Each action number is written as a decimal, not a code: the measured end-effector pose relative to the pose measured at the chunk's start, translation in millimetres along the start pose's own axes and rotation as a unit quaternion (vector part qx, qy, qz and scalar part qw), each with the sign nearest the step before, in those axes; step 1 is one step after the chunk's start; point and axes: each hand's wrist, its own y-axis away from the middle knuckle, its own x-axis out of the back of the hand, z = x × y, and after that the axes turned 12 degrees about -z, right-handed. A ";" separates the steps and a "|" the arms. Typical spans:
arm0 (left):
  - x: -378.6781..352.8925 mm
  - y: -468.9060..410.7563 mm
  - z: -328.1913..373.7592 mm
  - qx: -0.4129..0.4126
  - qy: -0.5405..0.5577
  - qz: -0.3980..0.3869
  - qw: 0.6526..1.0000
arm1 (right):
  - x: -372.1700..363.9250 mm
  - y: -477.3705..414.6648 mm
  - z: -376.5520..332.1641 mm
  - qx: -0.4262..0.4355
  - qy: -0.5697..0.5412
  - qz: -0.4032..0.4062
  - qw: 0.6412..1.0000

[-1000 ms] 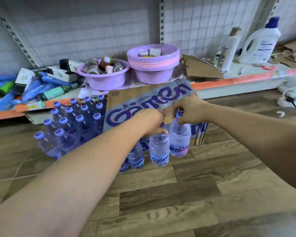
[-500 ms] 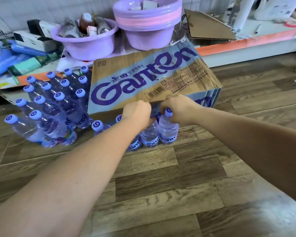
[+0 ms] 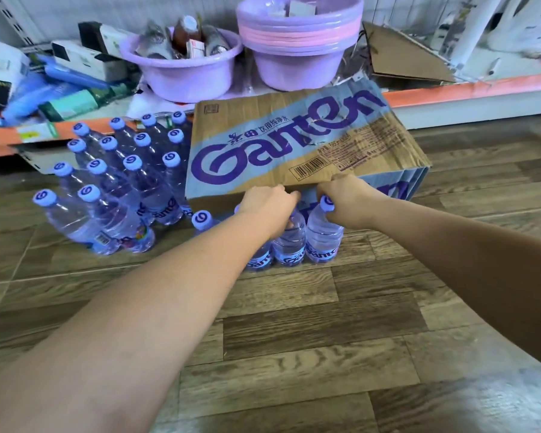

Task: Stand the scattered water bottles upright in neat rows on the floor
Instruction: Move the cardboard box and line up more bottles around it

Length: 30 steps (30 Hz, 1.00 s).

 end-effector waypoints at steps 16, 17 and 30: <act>4.0 44.5 -55.0 -0.056 0.029 0.114 0.992 | 16.3 -2.2 -40.5 0.028 0.092 0.137 0.986; -1.7 52.4 -70.8 -0.053 0.015 0.116 0.992 | 19.7 -5.4 -53.7 0.046 0.087 0.146 0.984; -119.4 147.0 -259.1 0.250 0.183 0.059 0.949 | 13.1 -97.8 -258.3 0.188 0.144 0.045 0.971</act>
